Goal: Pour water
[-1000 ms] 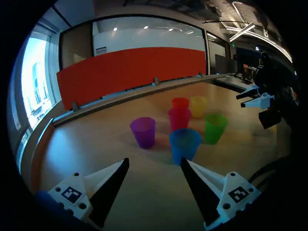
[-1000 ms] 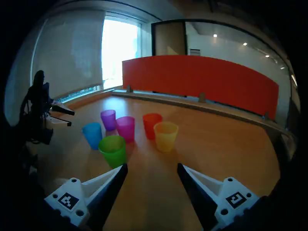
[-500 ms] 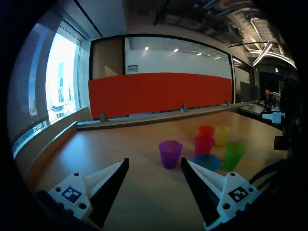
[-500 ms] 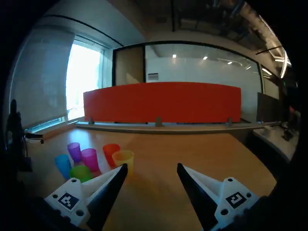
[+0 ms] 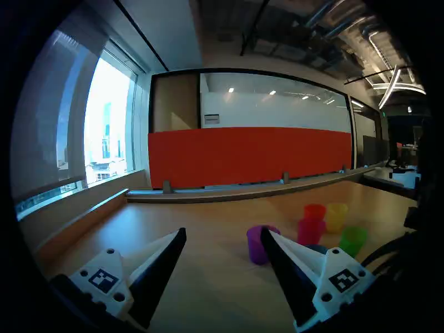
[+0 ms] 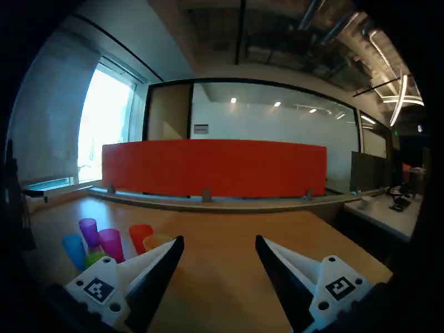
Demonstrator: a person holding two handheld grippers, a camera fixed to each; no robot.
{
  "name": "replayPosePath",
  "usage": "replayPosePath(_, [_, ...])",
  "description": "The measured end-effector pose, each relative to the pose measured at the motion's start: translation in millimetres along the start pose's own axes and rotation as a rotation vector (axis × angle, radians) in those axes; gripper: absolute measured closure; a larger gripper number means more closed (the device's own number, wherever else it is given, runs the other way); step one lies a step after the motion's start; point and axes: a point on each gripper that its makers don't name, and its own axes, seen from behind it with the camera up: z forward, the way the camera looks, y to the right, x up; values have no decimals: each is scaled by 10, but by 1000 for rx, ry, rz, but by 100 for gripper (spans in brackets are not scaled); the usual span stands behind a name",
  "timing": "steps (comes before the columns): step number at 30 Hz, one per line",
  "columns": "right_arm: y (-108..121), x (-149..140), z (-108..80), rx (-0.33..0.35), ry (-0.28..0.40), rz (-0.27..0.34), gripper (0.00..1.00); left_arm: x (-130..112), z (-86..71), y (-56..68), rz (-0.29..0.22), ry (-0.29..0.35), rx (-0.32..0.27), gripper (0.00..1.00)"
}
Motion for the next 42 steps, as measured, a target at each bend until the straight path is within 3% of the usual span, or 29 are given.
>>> replayPosePath(9, [103, 143, 8, -40, 53, -11, 0, 187, 17, -20, 9, 73, 64, 1])
replayPosePath(15, [88, 180, 40, -27, 59, 53, 0, 181, 7, -6, -4, 100, 84, 1])
replayPosePath(23, [115, 227, 41, -28, 60, 126, 0, 95, 35, -54, 36, 123, 122, 1])
replayPosePath(27, [134, 255, 25, -39, 63, 121, 1, 37, 85, -19, 44, 132, 117, 1])
replayPosePath(35, [171, 250, 5, -64, 47, 98, 1, -195, 193, -49, -13, 120, 109, 1])
replayPosePath(42, [180, 223, 26, -74, 36, 89, 1, -265, 233, -61, -28, 116, 111, 1])
